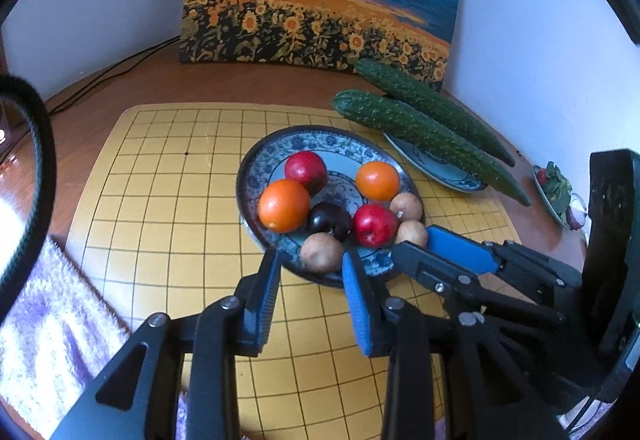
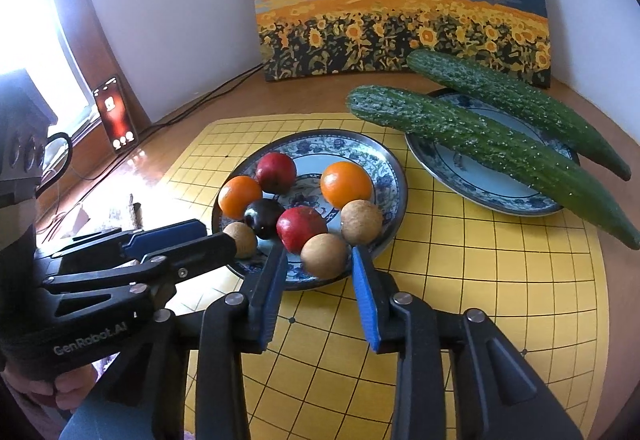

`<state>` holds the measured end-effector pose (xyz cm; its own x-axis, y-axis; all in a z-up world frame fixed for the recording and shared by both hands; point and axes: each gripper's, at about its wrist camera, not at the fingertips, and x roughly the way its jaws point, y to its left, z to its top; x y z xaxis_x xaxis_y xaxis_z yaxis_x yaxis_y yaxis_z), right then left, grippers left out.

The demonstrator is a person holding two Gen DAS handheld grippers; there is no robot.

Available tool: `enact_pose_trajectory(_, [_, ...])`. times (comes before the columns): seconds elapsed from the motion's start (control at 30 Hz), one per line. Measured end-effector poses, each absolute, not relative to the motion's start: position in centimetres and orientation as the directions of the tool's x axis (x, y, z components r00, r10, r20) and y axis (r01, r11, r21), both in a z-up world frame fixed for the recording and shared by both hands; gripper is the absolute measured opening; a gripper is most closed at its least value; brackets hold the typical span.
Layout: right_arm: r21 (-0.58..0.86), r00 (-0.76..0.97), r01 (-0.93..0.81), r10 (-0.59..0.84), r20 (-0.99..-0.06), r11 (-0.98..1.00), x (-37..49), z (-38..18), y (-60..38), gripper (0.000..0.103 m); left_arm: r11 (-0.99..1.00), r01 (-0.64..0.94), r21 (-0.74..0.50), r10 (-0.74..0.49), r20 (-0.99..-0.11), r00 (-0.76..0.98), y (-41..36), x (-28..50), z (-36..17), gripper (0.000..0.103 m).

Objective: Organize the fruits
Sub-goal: 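Open both tools to release the potatoes and pull them back from the plate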

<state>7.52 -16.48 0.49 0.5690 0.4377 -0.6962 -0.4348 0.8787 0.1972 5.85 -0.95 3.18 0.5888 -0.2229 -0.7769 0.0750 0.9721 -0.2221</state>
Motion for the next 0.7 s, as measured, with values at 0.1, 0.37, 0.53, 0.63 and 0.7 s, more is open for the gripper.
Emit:
enact_pose_trajectory(0.1, [0.199, 0.573, -0.428, 0.434, -0.695, 0.882, 7.2, 0.6, -16.6, 0.04, 0.975, 0.067, -0.213, -0.211, -0.78, 0.589, -0.9, 5.4, 3.2, 0.033])
enact_pose_trajectory(0.37, [0.188, 0.583, -0.41, 0.416, -0.698, 0.892, 6.2, 1.1, -17.3, 0.048, 0.979, 0.048, -0.196, -0.186, -0.788, 0.586, -1.1, 4.3, 3.1, 0.037])
enact_pose_trajectory(0.53, [0.171, 0.585, -0.386, 0.384, -0.714, 0.907, 5.6, 0.8, -18.0, 0.052, 0.987, 0.027, -0.16, -0.145, -0.797, 0.586, -1.5, 3.7, 2.7, 0.049])
enact_pose_trajectory(0.63, [0.151, 0.587, -0.369, 0.356, -0.727, 0.917, 5.2, 0.5, -18.4, 0.052, 0.991, 0.008, -0.132, -0.112, -0.807, 0.58, -1.7, 3.6, 2.4, 0.056])
enact_pose_trajectory(0.7, [0.129, 0.593, -0.36, 0.334, -0.733, 0.924, 5.1, 0.2, -18.6, 0.052, 0.993, -0.002, -0.118, -0.096, -0.815, 0.571, -1.9, 3.6, 2.1, 0.056])
